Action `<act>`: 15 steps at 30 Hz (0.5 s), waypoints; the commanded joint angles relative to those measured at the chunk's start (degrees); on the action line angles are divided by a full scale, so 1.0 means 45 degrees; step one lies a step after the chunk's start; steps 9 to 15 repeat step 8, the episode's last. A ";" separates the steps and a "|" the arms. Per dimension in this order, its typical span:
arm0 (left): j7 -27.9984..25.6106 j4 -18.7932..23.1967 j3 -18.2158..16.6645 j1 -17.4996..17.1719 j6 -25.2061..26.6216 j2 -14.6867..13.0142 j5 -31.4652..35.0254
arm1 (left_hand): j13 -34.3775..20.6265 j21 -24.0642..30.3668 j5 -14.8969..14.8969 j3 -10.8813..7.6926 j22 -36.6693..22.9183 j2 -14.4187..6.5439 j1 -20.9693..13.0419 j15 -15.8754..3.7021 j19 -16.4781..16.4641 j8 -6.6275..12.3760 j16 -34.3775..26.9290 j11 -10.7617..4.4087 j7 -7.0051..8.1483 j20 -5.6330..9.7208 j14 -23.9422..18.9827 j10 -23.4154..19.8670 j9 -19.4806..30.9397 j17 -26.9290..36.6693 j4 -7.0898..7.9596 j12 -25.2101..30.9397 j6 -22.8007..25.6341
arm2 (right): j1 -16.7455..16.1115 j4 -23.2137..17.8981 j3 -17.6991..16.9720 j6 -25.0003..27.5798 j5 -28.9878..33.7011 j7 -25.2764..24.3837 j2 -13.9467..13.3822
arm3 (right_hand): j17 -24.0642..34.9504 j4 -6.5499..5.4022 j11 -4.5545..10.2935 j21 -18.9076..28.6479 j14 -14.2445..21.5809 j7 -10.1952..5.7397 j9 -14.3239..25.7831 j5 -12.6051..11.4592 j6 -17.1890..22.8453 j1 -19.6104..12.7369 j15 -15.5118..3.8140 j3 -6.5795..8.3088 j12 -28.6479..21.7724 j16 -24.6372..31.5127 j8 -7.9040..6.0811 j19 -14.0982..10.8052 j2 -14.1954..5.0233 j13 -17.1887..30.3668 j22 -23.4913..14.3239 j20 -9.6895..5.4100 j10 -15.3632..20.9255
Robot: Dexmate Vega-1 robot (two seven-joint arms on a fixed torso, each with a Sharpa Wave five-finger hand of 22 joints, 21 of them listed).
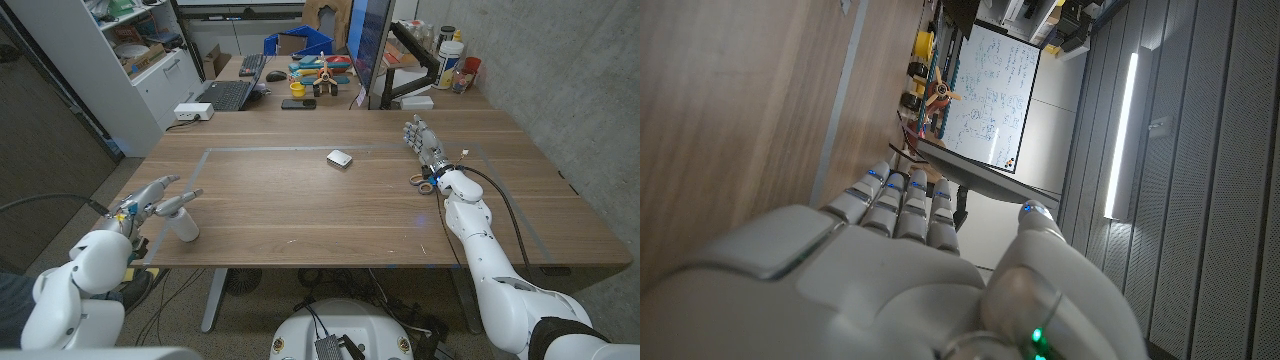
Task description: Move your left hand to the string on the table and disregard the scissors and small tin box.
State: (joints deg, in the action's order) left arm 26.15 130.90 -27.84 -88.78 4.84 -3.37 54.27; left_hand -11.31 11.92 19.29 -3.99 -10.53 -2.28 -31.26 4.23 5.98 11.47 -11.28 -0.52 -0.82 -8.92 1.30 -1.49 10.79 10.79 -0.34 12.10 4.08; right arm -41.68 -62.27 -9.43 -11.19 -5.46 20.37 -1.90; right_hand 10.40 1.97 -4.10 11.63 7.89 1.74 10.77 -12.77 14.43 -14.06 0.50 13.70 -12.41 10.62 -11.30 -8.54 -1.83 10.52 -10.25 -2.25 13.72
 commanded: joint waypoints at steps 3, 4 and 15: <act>-0.0193 -0.0194 0.0170 -0.0079 0.0162 -0.0025 -0.0097 | -0.0077 0.0031 -0.0045 -0.0022 -0.0071 0.0004 -0.0147 -0.0021 -0.0023 0.0009 -0.0015 -0.0104 0.0101 0.0038 -0.0060 -0.0031 0.0058 0.0070 -0.0059 0.0045 -0.0006 | 0.0163 0.0149 0.0030 -0.0014 0.0046 0.0021 -0.0040 | 0.0034 0.0097 0.0015 -0.0016 0.0134 -0.0033 0.0025 -0.0003 0.0077 -0.0002 -0.0004 0.0027 0.0007 0.0043 -0.0001 -0.0091 -0.0097 0.0035 -0.0070 -0.0007 0.0112; -0.0202 -0.0202 0.0165 -0.0094 0.0133 -0.0050 -0.0122 | -0.0077 0.0031 -0.0046 -0.0021 -0.0071 0.0003 -0.0148 -0.0008 -0.0023 0.0012 -0.0018 -0.0102 0.0104 0.0039 -0.0067 -0.0046 0.0058 0.0070 -0.0059 0.0052 0.0000 | 0.0188 0.0188 0.0031 -0.0032 0.0045 0.0025 -0.0037 | 0.0034 0.0098 0.0028 -0.0017 0.0133 -0.0024 0.0025 -0.0003 0.0080 -0.0002 0.0003 0.0026 0.0007 0.0043 -0.0002 -0.0090 -0.0098 0.0036 -0.0070 -0.0007 0.0113; -0.0275 -0.0179 0.0210 -0.0120 0.0176 -0.0043 -0.0081 | -0.0078 0.0029 -0.0051 -0.0013 -0.0072 -0.0003 -0.0151 -0.0007 -0.0018 0.0022 -0.0020 -0.0112 0.0119 0.0045 -0.0074 -0.0020 0.0059 0.0073 -0.0058 0.0042 0.0024 | 0.0261 0.0293 0.0039 -0.0079 0.0054 0.0042 -0.0031 | 0.0035 0.0101 0.0047 -0.0021 0.0146 -0.0035 0.0025 -0.0003 0.0083 -0.0001 0.0005 0.0024 0.0007 0.0047 -0.0002 -0.0078 -0.0102 0.0036 -0.0071 -0.0004 0.0116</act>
